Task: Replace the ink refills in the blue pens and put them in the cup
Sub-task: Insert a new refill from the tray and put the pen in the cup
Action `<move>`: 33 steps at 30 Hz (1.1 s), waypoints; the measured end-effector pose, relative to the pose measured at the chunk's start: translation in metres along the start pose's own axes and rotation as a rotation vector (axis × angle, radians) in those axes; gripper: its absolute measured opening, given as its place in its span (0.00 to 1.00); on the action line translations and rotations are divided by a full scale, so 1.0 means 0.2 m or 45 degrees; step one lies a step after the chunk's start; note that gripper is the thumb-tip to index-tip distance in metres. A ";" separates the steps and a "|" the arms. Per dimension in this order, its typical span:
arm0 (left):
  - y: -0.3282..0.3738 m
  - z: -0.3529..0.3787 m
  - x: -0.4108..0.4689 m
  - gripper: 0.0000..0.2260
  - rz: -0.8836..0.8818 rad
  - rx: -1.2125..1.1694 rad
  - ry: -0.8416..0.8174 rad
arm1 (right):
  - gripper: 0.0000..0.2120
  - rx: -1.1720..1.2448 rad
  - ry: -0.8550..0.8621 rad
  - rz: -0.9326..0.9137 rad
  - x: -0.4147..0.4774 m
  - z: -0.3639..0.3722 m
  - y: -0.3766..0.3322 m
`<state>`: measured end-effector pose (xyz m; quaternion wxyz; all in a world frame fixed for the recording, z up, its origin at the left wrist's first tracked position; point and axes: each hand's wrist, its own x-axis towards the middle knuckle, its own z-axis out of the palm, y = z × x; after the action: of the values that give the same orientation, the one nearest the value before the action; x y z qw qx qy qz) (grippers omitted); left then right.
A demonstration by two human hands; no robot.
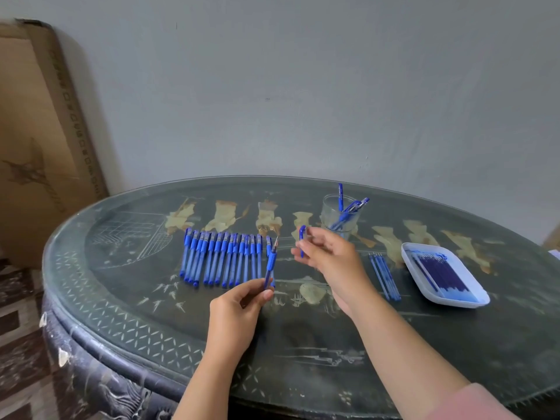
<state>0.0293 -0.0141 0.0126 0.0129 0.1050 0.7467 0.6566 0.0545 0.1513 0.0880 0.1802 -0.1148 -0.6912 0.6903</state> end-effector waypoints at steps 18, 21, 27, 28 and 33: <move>0.00 0.00 0.00 0.09 0.057 0.029 -0.015 | 0.05 -0.244 -0.166 0.013 -0.02 0.11 -0.08; 0.00 0.00 0.00 0.08 0.069 0.030 -0.032 | 0.04 -0.265 -0.166 0.008 -0.03 0.11 -0.07; 0.01 0.00 -0.01 0.11 0.070 0.066 -0.043 | 0.04 -0.349 -0.147 -0.038 -0.05 0.12 -0.05; 0.01 0.00 -0.01 0.11 0.065 0.071 -0.044 | 0.04 -0.364 -0.148 -0.046 -0.05 0.12 -0.05; 0.01 0.01 0.00 0.10 0.051 0.096 -0.010 | 0.03 -0.522 -0.079 -0.204 -0.04 0.13 0.01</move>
<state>0.0308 -0.0120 0.0139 -0.0012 0.1228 0.7686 0.6278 0.0503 0.1240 0.0864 0.1858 -0.0725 -0.8292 0.5221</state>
